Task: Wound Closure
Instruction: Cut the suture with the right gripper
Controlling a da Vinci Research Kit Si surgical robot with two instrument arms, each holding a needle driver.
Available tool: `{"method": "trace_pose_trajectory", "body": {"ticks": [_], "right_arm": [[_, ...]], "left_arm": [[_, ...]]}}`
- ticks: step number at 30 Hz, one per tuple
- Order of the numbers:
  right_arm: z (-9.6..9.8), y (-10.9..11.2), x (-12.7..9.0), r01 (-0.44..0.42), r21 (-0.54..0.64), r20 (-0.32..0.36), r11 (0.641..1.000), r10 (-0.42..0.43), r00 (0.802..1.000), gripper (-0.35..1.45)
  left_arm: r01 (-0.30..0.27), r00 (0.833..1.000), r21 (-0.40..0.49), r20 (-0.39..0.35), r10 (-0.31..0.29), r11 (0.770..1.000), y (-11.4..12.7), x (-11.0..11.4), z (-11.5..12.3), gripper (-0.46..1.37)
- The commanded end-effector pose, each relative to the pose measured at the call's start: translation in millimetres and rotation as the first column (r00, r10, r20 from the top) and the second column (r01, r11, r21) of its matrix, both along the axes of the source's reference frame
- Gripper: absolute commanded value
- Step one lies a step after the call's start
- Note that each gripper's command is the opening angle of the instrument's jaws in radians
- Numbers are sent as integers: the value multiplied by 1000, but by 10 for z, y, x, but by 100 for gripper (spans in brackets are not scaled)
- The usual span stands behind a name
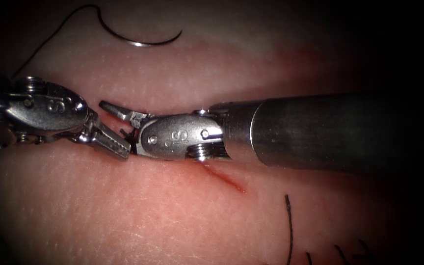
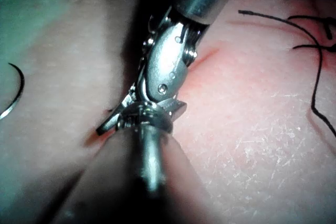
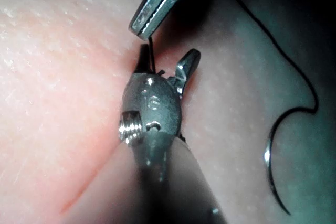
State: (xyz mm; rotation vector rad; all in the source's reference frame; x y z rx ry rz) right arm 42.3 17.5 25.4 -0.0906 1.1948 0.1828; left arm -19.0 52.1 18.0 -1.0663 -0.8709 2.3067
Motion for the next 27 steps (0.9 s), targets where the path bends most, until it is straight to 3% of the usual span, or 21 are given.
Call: {"method": "trace_pose_trajectory", "body": {"ticks": [1,14,27], "right_arm": [[-1,0,0,7,3,-1,1000,-7,1000,112],[-6,-3,-3,33,-45,2,998,-33,999,126],[-21,-14,0,67,-107,-74,992,-75,994,127]], "left_arm": [[3,1000,1,4,-3,1000,0,0,0,-35],[-15,998,-71,63,20,997,4,0,-1,-35],[-21,997,-74,66,26,997,0,3,-5,-35]]}}
